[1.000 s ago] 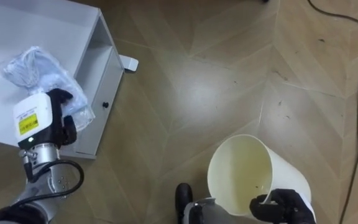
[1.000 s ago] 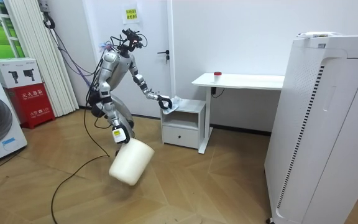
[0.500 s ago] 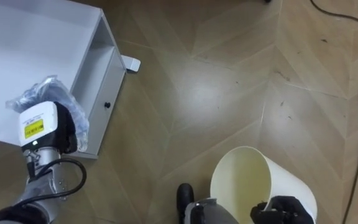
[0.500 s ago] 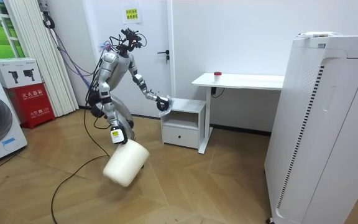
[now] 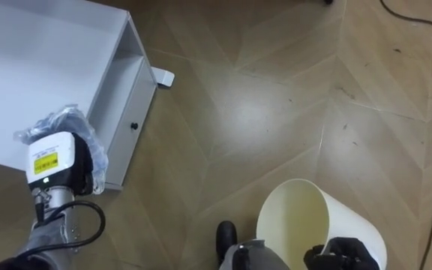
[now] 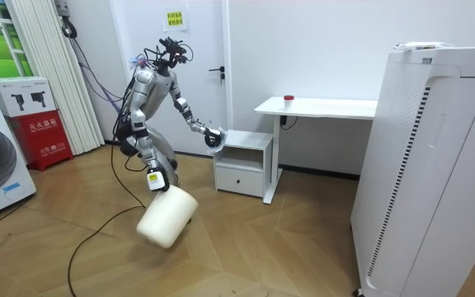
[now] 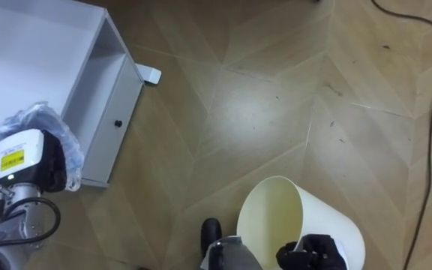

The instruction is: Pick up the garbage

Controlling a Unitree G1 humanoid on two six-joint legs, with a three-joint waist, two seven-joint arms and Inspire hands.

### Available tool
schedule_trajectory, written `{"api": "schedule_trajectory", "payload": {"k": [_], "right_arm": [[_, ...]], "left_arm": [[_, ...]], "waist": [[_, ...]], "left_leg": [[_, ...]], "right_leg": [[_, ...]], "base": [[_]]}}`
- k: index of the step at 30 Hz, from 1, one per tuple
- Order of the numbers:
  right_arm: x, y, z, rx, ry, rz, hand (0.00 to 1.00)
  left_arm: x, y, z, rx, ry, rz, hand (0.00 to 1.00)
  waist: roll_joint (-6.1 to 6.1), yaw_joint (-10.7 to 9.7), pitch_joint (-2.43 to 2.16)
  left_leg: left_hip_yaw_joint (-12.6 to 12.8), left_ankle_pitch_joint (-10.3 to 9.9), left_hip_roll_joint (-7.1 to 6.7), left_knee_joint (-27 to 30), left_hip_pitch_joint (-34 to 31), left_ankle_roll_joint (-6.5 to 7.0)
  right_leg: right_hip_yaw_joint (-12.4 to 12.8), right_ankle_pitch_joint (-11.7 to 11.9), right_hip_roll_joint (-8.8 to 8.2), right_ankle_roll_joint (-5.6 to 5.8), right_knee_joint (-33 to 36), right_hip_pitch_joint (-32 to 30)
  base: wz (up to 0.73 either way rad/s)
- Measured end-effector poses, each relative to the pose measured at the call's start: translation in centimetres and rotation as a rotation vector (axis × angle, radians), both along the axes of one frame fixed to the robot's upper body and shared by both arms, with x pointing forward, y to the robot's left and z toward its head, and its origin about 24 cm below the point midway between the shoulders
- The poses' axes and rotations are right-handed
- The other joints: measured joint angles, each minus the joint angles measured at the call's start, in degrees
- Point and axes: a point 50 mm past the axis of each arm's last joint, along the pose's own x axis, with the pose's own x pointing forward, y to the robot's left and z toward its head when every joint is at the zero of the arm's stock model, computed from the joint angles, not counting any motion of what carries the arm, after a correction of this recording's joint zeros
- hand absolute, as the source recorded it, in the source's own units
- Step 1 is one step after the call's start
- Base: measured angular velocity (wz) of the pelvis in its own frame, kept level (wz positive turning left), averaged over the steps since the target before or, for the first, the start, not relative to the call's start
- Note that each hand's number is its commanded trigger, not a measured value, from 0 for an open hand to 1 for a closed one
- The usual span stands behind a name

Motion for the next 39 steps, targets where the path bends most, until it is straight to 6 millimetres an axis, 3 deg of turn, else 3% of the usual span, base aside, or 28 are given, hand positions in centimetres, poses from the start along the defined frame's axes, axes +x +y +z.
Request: {"api": "schedule_trajectory", "payload": {"k": [8,17,20,21,22,25,26,27,29,31,39], "right_arm": [[0.0,0.0,0.0,-0.015,-0.001,0.001,1.00],[-0.8,0.4,-0.3,-0.066,-0.026,0.057,1.00],[-1.3,0.4,-0.5,-0.090,-0.035,0.082,1.00],[-1.6,0.4,-0.7,-0.090,-0.031,0.082,1.00],[-1.9,0.5,-0.9,-0.085,-0.027,0.082,1.00],[-2.3,1.0,-1.2,-0.067,-0.023,0.085,1.00],[-2.5,1.4,-1.4,-0.061,-0.018,0.096,1.00],[-2.6,1.9,-1.6,-0.049,-0.017,0.101,1.00],[-2.7,2.5,-1.7,-0.034,-0.022,0.104,1.00],[-2.8,2.9,-1.8,-0.018,-0.025,0.111,1.00],[-2.6,3.1,-1.6,-0.005,-0.043,0.119,1.00]], "left_arm": [[-0.7,-0.4,-0.9,-0.009,-0.007,-0.010,1.00],[-1.1,-4.1,-1.3,-0.236,-0.164,-0.105,1.00],[-2.8,-6.0,-3.1,-0.331,-0.157,-0.143,1.00],[-3.6,-7.0,-3.9,-0.364,-0.137,-0.167,1.00],[-4.5,-7.9,-4.7,-0.396,-0.115,-0.198,1.00],[-6.3,-9.0,-6.3,-0.437,-0.035,-0.239,1.00],[-7.1,-9.7,-7.0,-0.464,0.005,-0.259,1.00],[-7.8,-10.4,-7.6,-0.489,0.039,-0.279,1.00],[-8.3,-11.6,-8.1,-0.533,0.084,-0.307,1.00],[-8.5,-12.8,-8.3,-0.564,0.121,-0.362,1.00],[-8.9,-15.3,-8.8,-0.705,0.242,-0.424,1.00]], "waist": [[0.00,0.51,-0.09],[0.40,1.75,-0.39],[0.06,2.44,-1.08],[0.00,2.73,-1.25],[-0.09,3.12,-1.71],[-0.21,3.01,-2.03],[-0.61,3.04,-2.33],[-1.19,3.07,-2.91],[-1.44,3.00,-3.05],[-2.16,3.09,-3.49],[-3.11,4.53,-3.54]], "left_leg": [[-0.02,0.26,-0.83,-0.50,1.08,-0.05],[0.15,0.55,-1.08,-2.39,4.93,0.39],[2.43,0.84,-1.33,-4.51,7.55,0.83],[2.77,0.87,-2.04,-5.17,8.35,0.89],[3.00,0.87,-2.00,-5.51,8.72,0.88],[3.14,0.95,-2.10,-6.29,9.65,0.75],[3.44,1.03,-2.17,-6.79,10.25,0.71],[4.08,1.11,-2.15,-7.20,10.79,0.85],[4.09,1.15,-2.02,-7.35,11.43,1.00],[4.51,0.96,-1.89,-6.94,11.72,1.30],[5.59,0.31,-1.70,-6.85,13.39,1.82]], "right_leg": [[0.28,0.23,-0.14,0.19,-0.28,0.87],[0.28,0.77,0.11,0.81,-2.45,4.90],[1.90,1.14,0.02,1.40,-3.35,5.92],[2.37,1.06,-0.21,1.64,-3.39,6.36],[2.66,1.12,-0.06,1.83,-3.66,6.51],[2.66,1.53,0.34,2.05,-4.89,7.52],[2.90,1.82,0.48,2.15,-5.42,7.93],[3.35,1.95,0.58,2.24,-5.64,8.04],[3.44,2.29,0.88,2.40,-6.34,8.86],[3.78,2.42,0.93,2.58,-6.19,8.93],[5.03,3.02,0.90,3.29,-6.39,9.93]], "base": [[0.01],[0.00],[-0.11],[-0.11],[-0.07],[-0.05],[-0.12],[-0.17],[-0.12],[-0.08],[-0.07]]}}
